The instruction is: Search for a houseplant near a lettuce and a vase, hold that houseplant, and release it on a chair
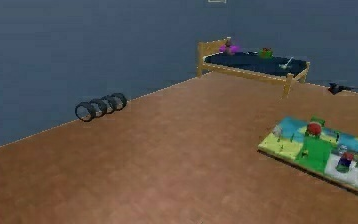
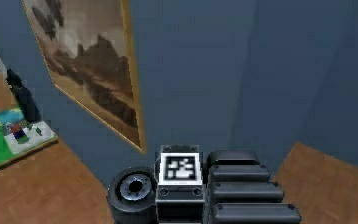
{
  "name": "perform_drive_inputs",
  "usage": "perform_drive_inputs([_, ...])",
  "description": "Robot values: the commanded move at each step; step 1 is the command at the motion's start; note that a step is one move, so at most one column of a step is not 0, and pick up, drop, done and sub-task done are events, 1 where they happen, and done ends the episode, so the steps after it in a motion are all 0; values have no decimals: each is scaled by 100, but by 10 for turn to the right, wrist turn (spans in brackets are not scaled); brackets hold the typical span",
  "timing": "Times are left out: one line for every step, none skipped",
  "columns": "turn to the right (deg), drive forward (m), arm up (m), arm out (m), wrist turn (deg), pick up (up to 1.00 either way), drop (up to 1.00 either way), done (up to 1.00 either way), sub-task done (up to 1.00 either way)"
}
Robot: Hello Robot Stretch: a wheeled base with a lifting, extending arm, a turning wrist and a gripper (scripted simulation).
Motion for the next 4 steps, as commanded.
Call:
perform_drive_inputs([90,0,0,0,0,0,0,0,0])
perform_drive_inputs([0,100,0,0,0,0,0,0,0])
perform_drive_inputs([30,0,0,0,0,0,0,0,0])
perform_drive_inputs([0,100,0,0,0,0,0,0,0])
